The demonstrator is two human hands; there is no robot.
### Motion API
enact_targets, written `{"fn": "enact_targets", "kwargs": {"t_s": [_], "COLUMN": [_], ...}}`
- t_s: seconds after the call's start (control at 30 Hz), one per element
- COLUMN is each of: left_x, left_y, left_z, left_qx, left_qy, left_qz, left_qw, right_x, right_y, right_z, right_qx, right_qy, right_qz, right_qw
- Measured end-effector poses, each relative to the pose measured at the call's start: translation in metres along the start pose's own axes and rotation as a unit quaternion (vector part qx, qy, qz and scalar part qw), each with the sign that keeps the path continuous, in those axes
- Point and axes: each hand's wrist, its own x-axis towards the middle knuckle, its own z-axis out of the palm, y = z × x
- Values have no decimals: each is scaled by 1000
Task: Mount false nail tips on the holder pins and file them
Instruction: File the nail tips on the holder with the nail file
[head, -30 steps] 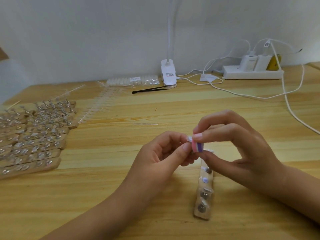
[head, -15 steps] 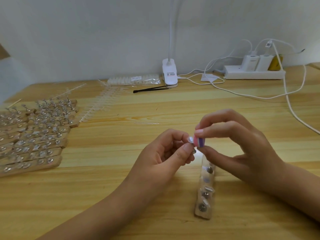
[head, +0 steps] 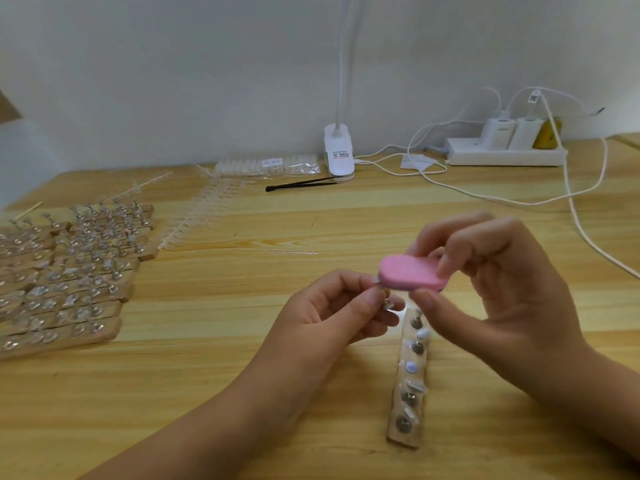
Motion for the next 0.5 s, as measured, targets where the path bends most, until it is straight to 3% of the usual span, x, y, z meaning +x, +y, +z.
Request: {"fn": "enact_targets", "kwargs": {"t_s": [0.2, 0.3, 0.43, 0.5], "left_x": [-2, -1, -1, -2], "left_y": [2, 1, 0, 1], "left_z": [0, -1, -2, -2], "left_qx": [1, 13, 41, 50], "left_qy": [6, 24, 38, 41], "left_qz": [-7, -8, 6, 9], "left_qw": [1000, 1000, 998, 998], "right_x": [2, 3, 1, 2], "right_y": [11, 10, 6, 10], "right_z": [-8, -10, -5, -6], "right_qx": [-208, -217, -225, -237], "right_qy": [-75, -55, -82, -81], "right_qz": [-57, -46, -110, -92], "right_qw": [974, 974, 965, 964]}}
